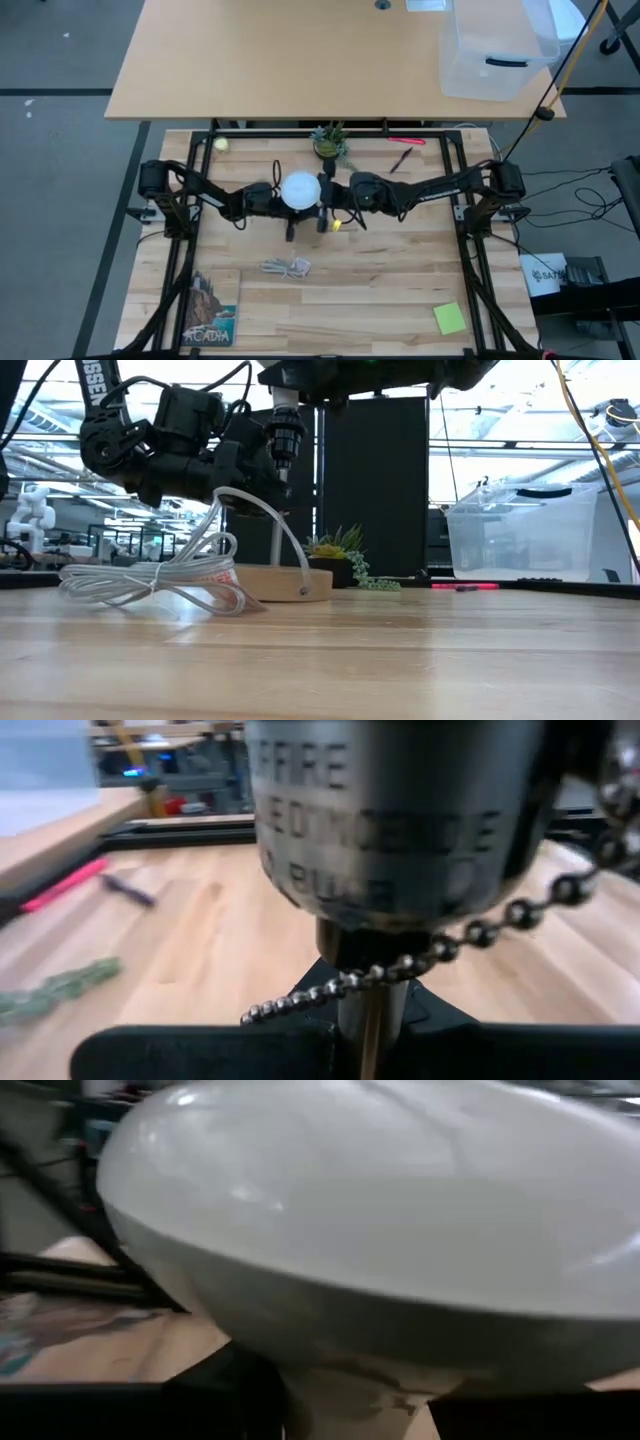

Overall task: Screw lightbulb
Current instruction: Remove the lightbulb from the lamp

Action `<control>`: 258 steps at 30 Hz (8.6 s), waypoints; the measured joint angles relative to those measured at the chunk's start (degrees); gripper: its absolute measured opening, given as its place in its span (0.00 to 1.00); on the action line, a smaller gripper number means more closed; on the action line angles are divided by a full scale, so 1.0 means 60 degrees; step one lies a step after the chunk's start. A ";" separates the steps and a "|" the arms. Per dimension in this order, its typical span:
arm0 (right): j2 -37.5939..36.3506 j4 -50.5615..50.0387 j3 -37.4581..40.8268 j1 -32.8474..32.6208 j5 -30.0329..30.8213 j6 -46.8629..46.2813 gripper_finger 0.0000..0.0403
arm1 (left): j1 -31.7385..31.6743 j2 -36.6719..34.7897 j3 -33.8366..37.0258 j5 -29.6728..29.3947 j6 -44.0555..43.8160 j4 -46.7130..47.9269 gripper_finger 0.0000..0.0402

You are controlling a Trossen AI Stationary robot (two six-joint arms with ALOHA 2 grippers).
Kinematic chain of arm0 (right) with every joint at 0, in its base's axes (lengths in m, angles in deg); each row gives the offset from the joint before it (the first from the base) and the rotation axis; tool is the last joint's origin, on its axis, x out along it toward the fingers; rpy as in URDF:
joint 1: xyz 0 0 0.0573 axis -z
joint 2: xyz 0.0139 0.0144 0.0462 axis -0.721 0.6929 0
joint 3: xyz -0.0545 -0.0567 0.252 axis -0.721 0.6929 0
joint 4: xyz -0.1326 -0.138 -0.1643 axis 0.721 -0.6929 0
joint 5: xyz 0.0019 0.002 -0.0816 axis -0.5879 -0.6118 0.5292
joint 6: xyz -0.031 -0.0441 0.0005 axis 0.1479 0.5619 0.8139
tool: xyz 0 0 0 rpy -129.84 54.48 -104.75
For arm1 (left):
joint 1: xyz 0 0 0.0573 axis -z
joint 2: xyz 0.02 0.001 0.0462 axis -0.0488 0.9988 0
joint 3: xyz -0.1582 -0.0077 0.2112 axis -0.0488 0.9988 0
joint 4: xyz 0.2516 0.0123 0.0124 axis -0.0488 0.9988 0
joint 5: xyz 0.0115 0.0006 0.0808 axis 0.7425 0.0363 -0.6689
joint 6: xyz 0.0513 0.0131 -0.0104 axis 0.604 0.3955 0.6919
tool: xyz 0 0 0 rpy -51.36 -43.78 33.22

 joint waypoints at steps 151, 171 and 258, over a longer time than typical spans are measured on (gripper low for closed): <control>-0.0346 0.4004 0.2846 -0.0843 0.4246 -0.1270 0.69 | 0.0503 0.1239 -0.0621 -0.3917 -0.1422 -0.2083 0.06; -0.0190 0.2001 0.1113 -0.0031 0.2536 -0.0894 0.64 | 0.0503 0.1239 -0.0664 -0.4290 -0.1571 -0.2017 0.06; -0.0536 0.0447 0.0771 0.1649 -0.7292 -0.0519 0.44 | -0.0138 0.1231 -0.0593 0.3184 -0.0910 -0.1192 0.06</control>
